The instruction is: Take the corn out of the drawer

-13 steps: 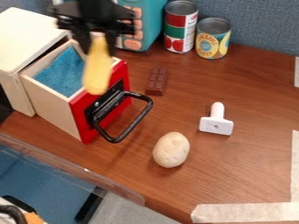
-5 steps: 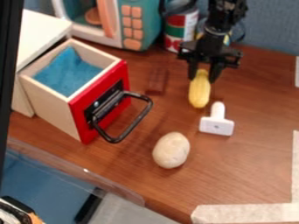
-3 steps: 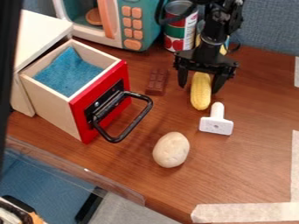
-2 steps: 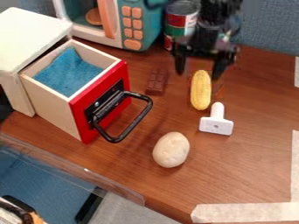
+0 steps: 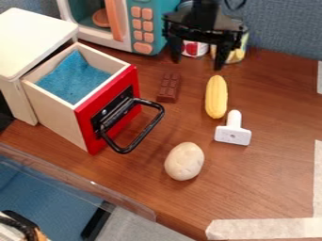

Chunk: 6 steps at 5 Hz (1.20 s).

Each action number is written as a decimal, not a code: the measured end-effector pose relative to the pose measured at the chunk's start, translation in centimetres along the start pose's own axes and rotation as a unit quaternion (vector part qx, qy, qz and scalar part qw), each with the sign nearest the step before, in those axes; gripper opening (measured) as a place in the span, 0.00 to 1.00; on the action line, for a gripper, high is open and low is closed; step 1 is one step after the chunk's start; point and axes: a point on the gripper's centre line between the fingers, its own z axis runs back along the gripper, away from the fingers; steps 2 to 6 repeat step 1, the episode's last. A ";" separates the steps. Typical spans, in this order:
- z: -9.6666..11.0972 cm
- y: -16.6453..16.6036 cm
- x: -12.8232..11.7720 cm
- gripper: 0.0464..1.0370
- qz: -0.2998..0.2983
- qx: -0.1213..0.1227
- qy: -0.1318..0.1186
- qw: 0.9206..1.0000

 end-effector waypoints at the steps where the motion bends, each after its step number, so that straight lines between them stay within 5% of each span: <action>1: 1.2 1.6 -2.8 0.97 -0.026 0.023 0.015 0.999; 6: 1.2 1.6 -2.8 0.97 -0.026 0.023 0.015 0.999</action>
